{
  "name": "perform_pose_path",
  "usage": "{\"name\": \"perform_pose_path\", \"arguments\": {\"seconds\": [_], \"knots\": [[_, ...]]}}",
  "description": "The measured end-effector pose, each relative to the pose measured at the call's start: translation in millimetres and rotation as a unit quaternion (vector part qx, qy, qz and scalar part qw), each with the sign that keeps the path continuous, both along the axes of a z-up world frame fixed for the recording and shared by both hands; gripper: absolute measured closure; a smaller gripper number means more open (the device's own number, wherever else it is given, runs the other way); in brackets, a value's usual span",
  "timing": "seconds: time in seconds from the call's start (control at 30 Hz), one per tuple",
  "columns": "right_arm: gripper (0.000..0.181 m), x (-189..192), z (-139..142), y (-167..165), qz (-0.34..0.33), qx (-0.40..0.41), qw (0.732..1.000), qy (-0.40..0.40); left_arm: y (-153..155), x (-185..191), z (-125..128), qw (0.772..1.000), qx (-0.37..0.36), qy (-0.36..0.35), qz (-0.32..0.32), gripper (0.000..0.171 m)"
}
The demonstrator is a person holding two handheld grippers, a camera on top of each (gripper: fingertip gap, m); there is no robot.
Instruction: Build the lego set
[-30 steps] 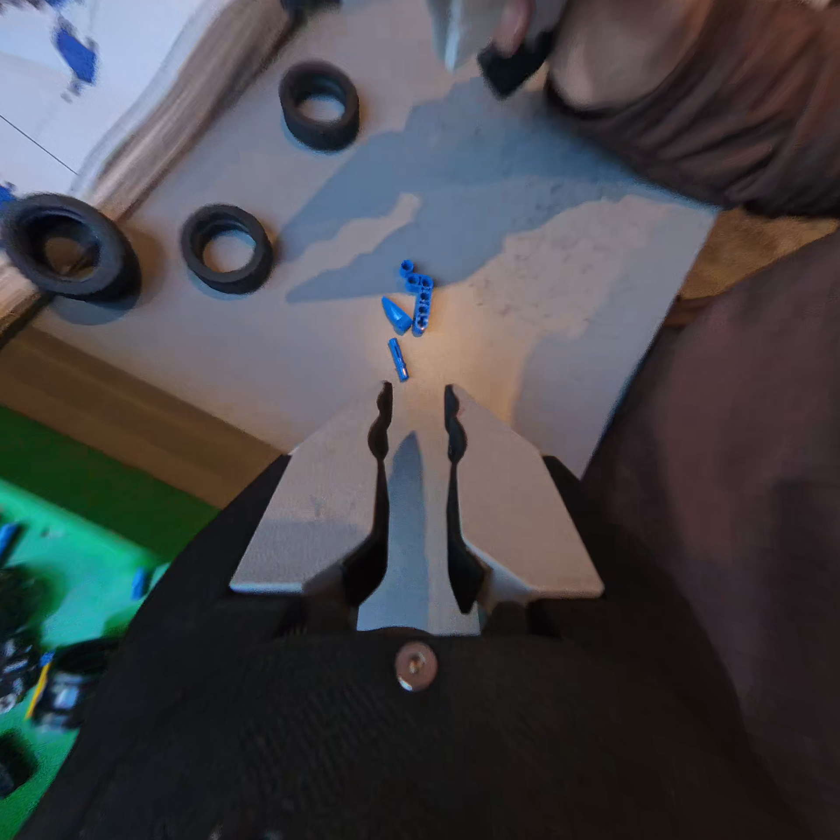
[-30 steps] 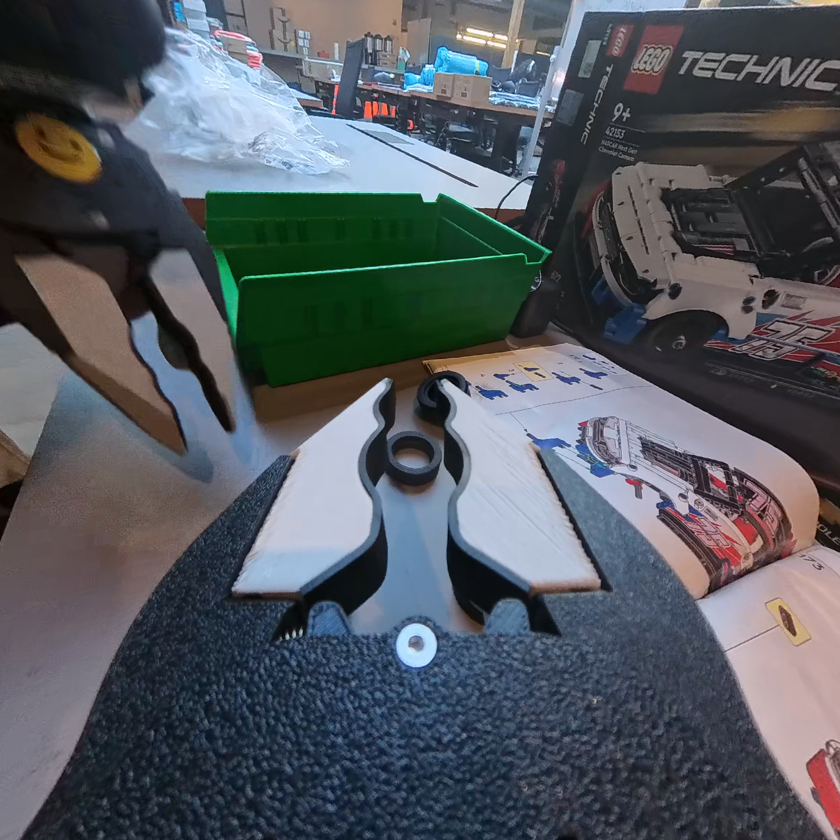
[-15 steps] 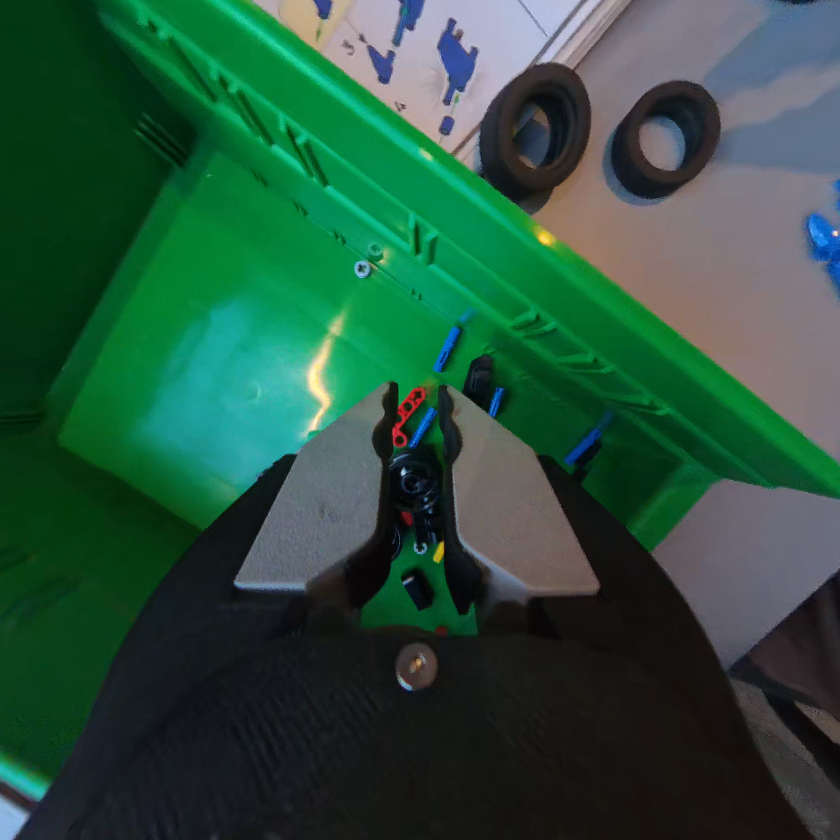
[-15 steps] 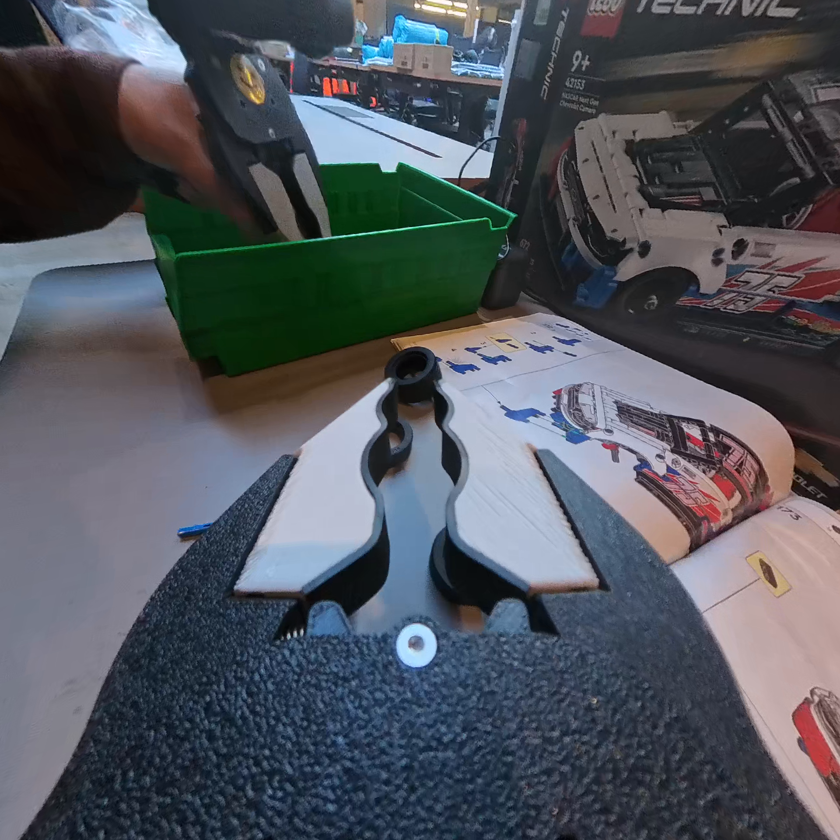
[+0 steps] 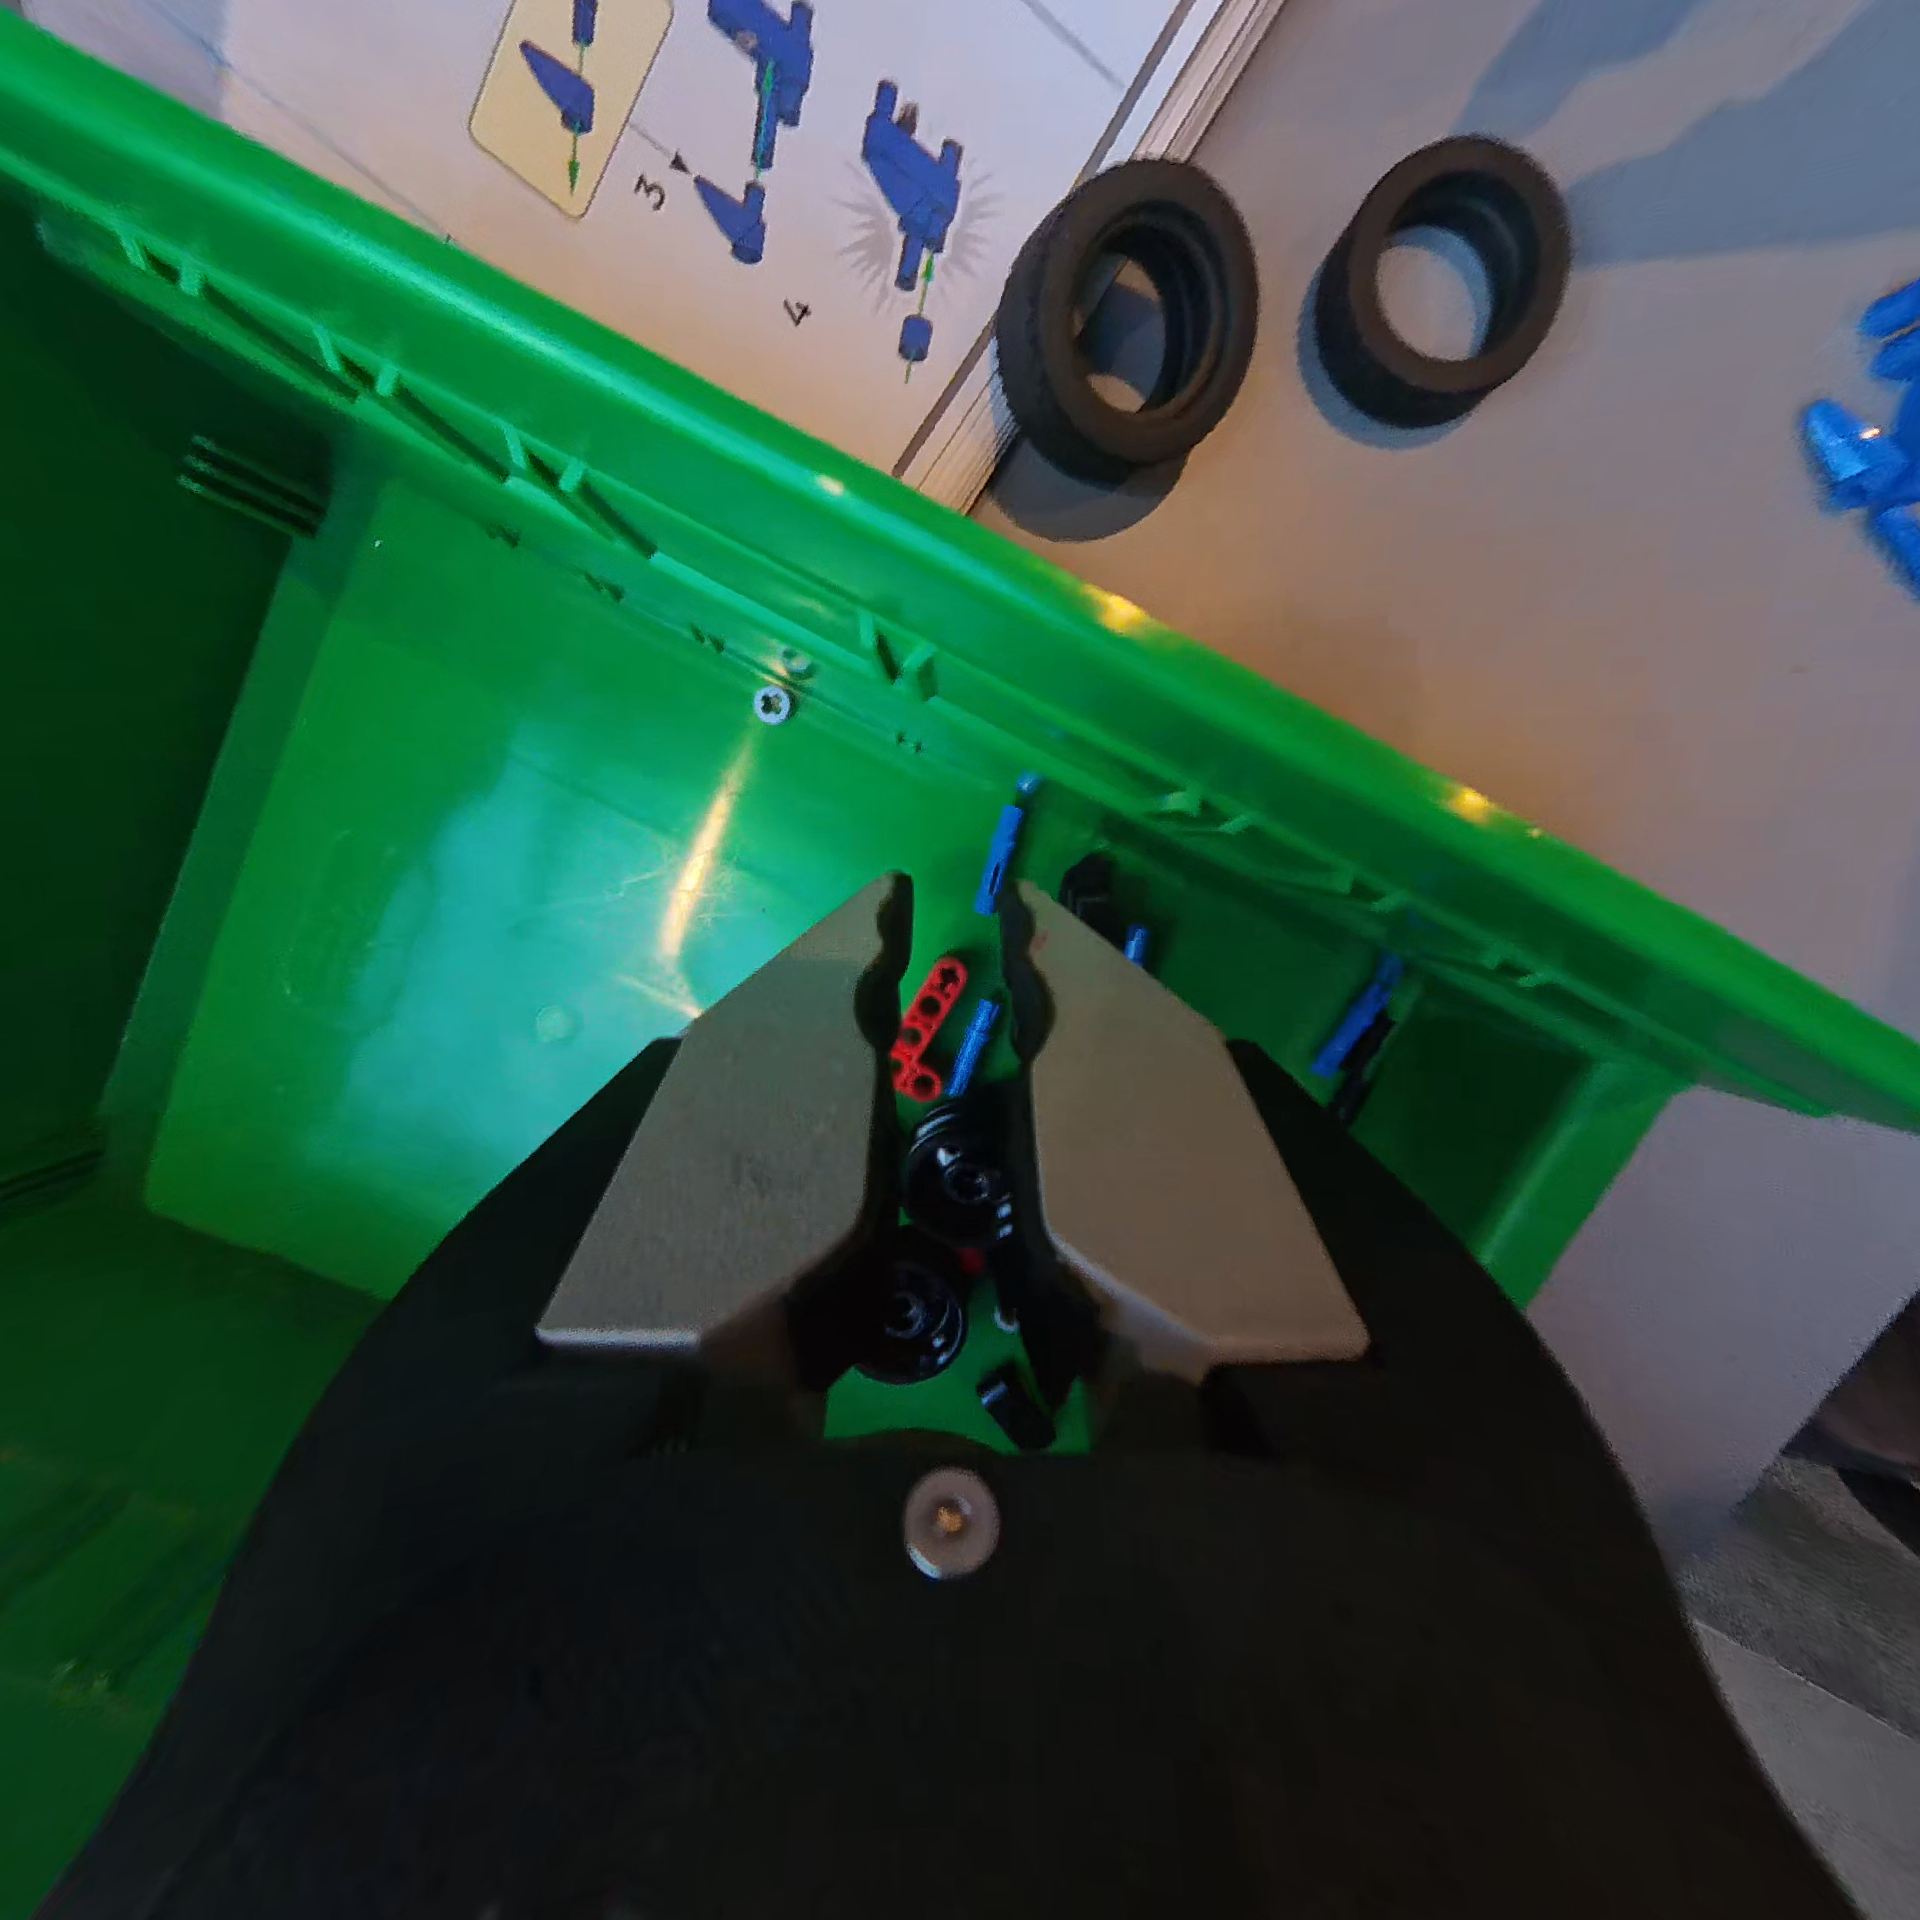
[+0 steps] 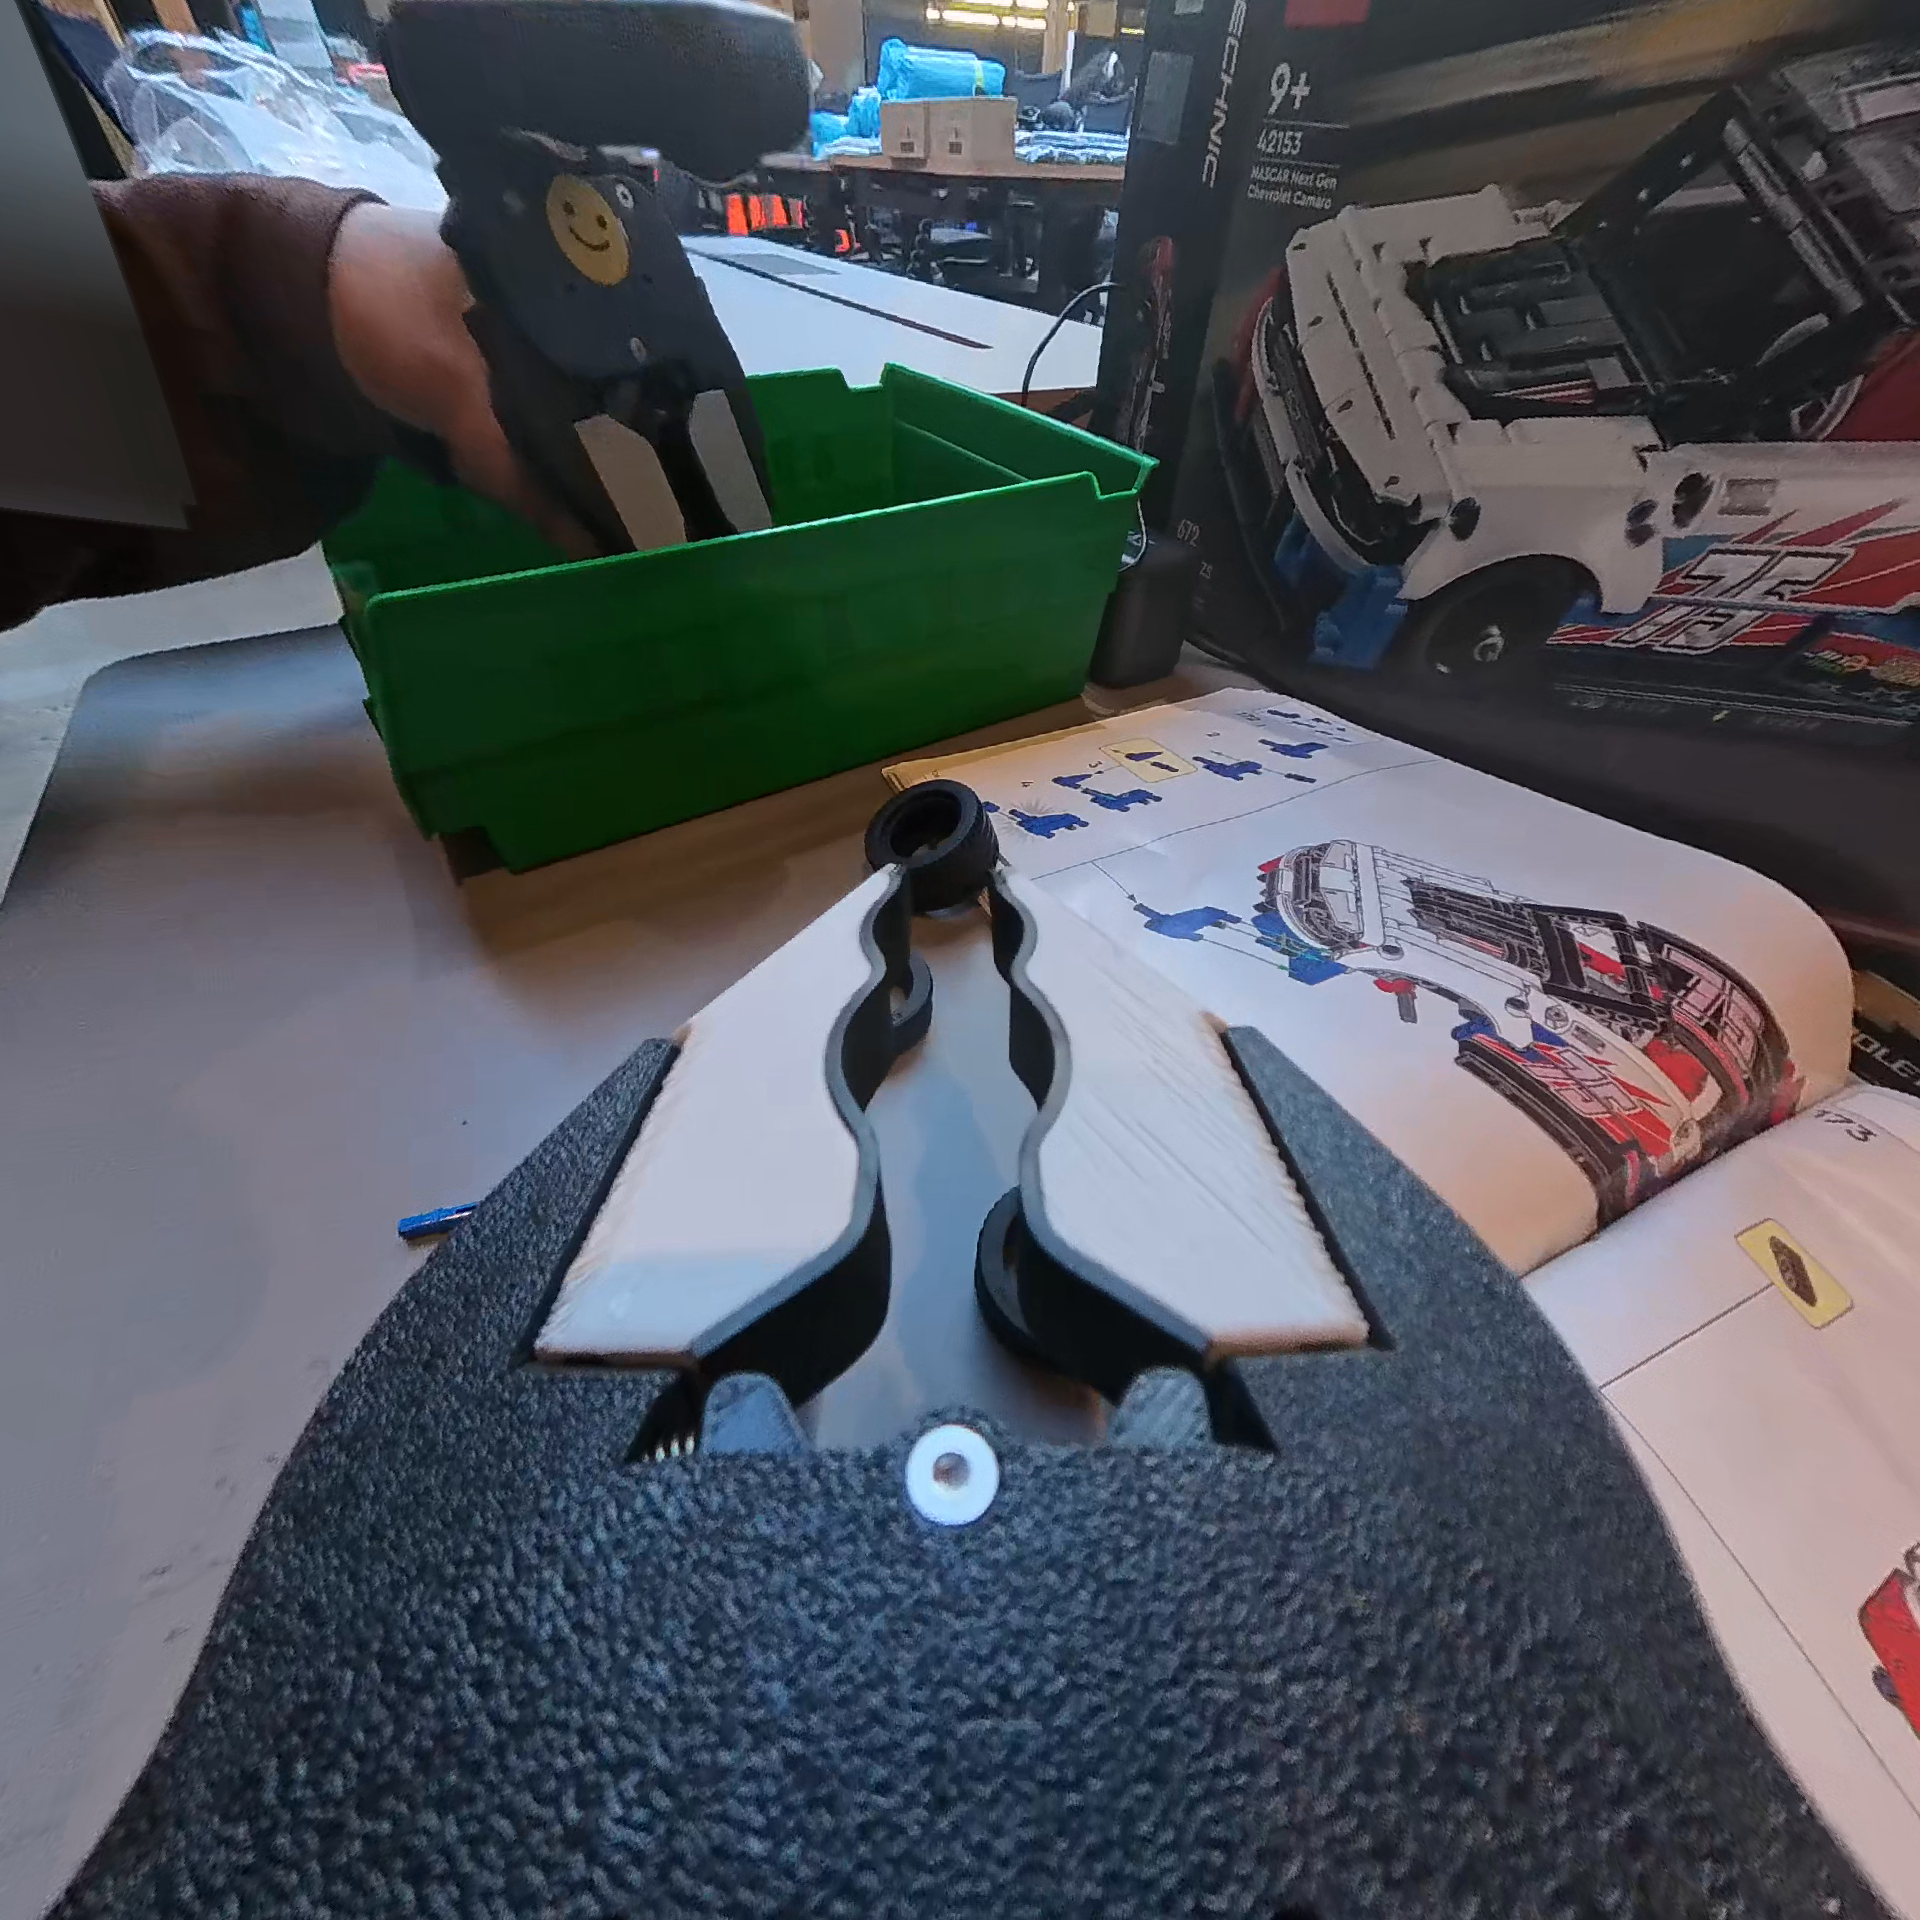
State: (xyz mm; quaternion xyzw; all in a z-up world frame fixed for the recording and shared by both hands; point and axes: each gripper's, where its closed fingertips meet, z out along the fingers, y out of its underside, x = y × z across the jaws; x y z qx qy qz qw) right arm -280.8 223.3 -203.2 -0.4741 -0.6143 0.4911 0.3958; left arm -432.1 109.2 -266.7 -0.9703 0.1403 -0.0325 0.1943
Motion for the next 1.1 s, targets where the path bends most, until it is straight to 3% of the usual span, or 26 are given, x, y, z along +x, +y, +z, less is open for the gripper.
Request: {"name": "perform_pose_path", "arguments": {"seconds": [0.27, 0.3, 0.53, 0.63, 0.73, 0.87, 0.93, 1.0, 1.1], "knots": [[0.166, -1, -1, -1, 0.001, 0.002, 1.0, -0.002, -1, 7, -24, 0.999, -0.044, 0.005, -0.031, 0.159], [0.166, 0, 0, 0, 0.0, 0.002, 1.0, -0.001, 0, 3, -25, 0.999, -0.043, 0.019, -0.027, 0.166], [0.167, 2, 5, 0, 0.003, -0.004, 1.0, 0.008, 1, -3, -19, 0.999, -0.025, 0.032, 0.007, 0.17], [0.167, 3, 6, -2, 0.007, -0.001, 1.0, 0.009, 1, -11, 10, 0.996, 0.034, 0.059, 0.054, 0.17], [0.167, 4, 8, -4, 0.01, 0.0, 1.0, 0.012, 0, -4, 67, 0.983, 0.141, 0.059, 0.101, 0.17], [0.167, 3, 9, -8, 0.016, -0.004, 1.0, 0.013, -1, 59, 148, 0.949, 0.3, -0.002, 0.095, 0.17], [0.167, 3, 8, -9, 0.018, -0.002, 1.0, 0.011, 0, 106, 165, 0.932, 0.351, -0.05, 0.078, 0.171], [0.167, 4, 9, -9, 0.017, 0.0, 1.0, 0.011, 2, 149, 151, 0.932, 0.346, -0.089, 0.064, 0.17], [0.167, 5, 12, -8, 0.014, 0.003, 1.0, 0.016, 8, 174, 93, 0.946, 0.3, -0.081, 0.087, 0.17]]}}
